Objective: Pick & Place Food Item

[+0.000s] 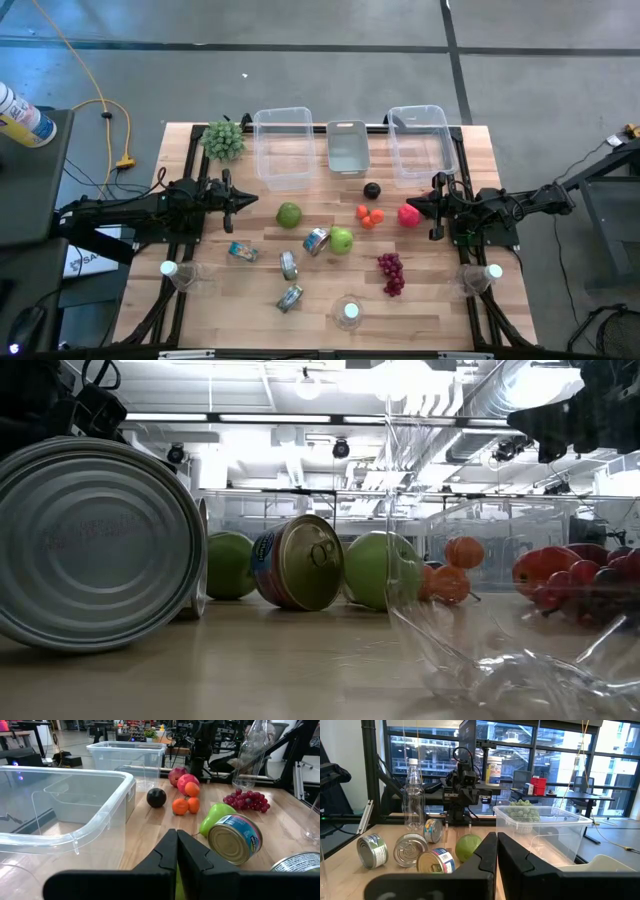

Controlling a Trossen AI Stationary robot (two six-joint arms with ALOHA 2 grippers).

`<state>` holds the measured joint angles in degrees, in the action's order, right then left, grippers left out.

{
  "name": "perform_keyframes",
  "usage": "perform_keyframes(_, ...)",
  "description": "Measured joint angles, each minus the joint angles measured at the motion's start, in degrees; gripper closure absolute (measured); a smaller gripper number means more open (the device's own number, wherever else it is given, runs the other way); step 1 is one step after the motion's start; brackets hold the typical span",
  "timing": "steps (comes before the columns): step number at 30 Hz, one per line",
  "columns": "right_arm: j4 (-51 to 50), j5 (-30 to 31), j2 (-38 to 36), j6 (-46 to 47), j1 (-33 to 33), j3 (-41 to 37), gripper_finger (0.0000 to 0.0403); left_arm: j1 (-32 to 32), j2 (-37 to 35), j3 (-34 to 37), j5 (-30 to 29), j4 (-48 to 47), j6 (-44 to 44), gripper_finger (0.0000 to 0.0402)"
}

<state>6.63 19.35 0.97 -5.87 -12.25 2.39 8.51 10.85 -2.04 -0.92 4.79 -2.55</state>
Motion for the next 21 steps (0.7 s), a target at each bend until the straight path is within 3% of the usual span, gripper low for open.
perform_keyframes(21, -4.4, 1.8, 0.2, 1.6, 0.0, 0.0, 0.0398, 0.0, 0.0, 0.0, 0.0, 0.0, 0.0, 0.0401)
